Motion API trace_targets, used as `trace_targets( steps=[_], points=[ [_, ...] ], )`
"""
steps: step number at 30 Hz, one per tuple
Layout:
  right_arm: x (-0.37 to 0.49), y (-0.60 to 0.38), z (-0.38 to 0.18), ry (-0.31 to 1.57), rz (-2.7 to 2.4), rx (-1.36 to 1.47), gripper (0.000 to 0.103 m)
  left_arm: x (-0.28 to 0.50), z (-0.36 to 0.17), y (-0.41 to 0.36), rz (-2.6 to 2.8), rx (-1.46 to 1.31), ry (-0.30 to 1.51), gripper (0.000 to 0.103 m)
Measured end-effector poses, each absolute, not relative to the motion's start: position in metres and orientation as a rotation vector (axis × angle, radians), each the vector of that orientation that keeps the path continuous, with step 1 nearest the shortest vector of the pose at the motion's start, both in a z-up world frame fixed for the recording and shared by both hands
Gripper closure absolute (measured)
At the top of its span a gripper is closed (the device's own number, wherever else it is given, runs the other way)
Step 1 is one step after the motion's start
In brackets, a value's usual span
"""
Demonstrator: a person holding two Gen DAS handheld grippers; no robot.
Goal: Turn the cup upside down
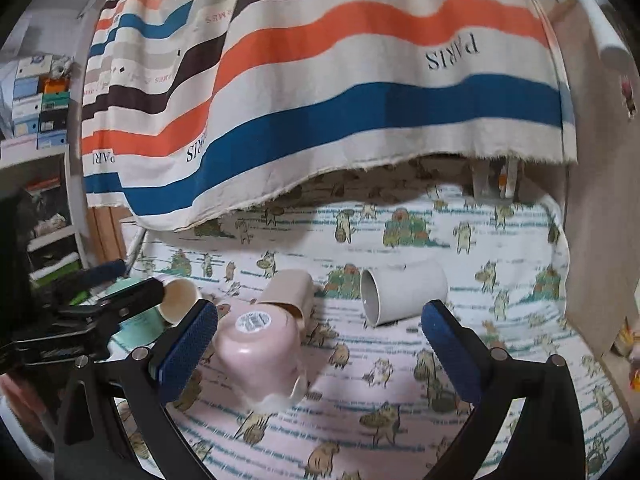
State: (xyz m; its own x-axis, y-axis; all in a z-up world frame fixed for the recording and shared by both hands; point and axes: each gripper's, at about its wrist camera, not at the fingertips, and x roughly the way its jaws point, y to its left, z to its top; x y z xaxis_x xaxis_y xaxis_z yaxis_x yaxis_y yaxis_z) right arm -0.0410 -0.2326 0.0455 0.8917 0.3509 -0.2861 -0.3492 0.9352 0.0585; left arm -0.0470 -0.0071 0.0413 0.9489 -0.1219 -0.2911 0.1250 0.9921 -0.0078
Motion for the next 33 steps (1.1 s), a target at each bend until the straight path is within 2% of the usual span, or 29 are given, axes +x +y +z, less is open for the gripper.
trace_targets(
  steps=[16, 21, 33],
  points=[
    [-0.030, -0.213, 0.013, 0.249, 0.343, 0.001, 0.000, -0.048, 0.005, 0.015, -0.118, 0.004, 0.256, 0.000],
    [-0.022, -0.213, 0.008, 0.300, 0.322, -0.006, 0.000, -0.039, 0.002, 0.012, -0.110, 0.012, 0.311, 0.001],
    [-0.024, -0.206, 0.007, 0.297, 0.280, -0.057, 0.000, -0.042, 0.002, 0.015, -0.084, -0.001, 0.297, 0.001]
  ],
)
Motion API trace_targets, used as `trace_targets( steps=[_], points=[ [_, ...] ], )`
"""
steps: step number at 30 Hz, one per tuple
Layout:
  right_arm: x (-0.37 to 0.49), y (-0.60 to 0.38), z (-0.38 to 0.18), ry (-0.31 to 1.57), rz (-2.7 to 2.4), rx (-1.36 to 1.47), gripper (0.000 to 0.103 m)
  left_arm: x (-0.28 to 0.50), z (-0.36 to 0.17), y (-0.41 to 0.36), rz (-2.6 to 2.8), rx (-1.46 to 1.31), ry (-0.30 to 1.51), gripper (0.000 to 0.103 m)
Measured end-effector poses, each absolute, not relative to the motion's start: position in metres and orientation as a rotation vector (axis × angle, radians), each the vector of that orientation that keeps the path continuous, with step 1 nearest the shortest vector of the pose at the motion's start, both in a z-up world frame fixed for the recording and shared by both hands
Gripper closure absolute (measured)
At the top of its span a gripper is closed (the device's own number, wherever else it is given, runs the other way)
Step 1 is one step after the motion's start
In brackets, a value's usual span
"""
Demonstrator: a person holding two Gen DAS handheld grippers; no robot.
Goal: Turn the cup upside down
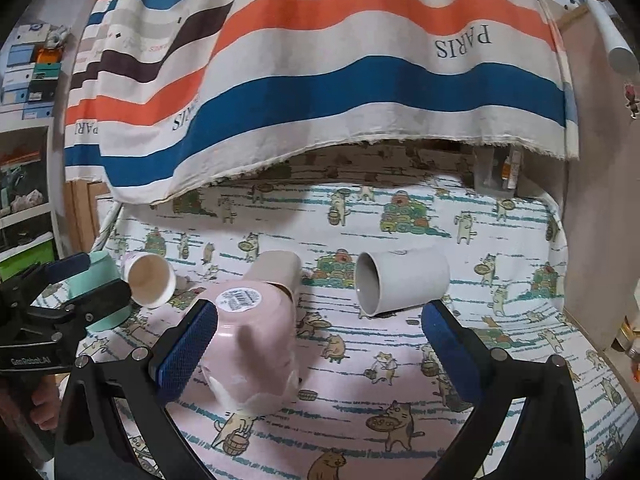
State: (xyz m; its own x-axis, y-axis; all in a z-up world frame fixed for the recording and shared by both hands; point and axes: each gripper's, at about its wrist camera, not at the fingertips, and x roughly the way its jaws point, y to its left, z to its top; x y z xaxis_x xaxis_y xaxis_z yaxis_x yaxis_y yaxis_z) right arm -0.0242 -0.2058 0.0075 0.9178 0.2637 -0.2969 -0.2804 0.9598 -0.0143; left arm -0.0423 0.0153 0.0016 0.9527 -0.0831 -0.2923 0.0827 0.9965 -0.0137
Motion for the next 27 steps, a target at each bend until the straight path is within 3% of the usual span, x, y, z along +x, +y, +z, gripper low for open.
trace_targets(
  steps=[27],
  points=[
    [-0.0242, -0.2051, 0.0073, 0.297, 0.278, -0.062, 0.000, -0.0424, 0.0015, 0.0175, -0.057, -0.001, 0.299, 0.000]
  ],
)
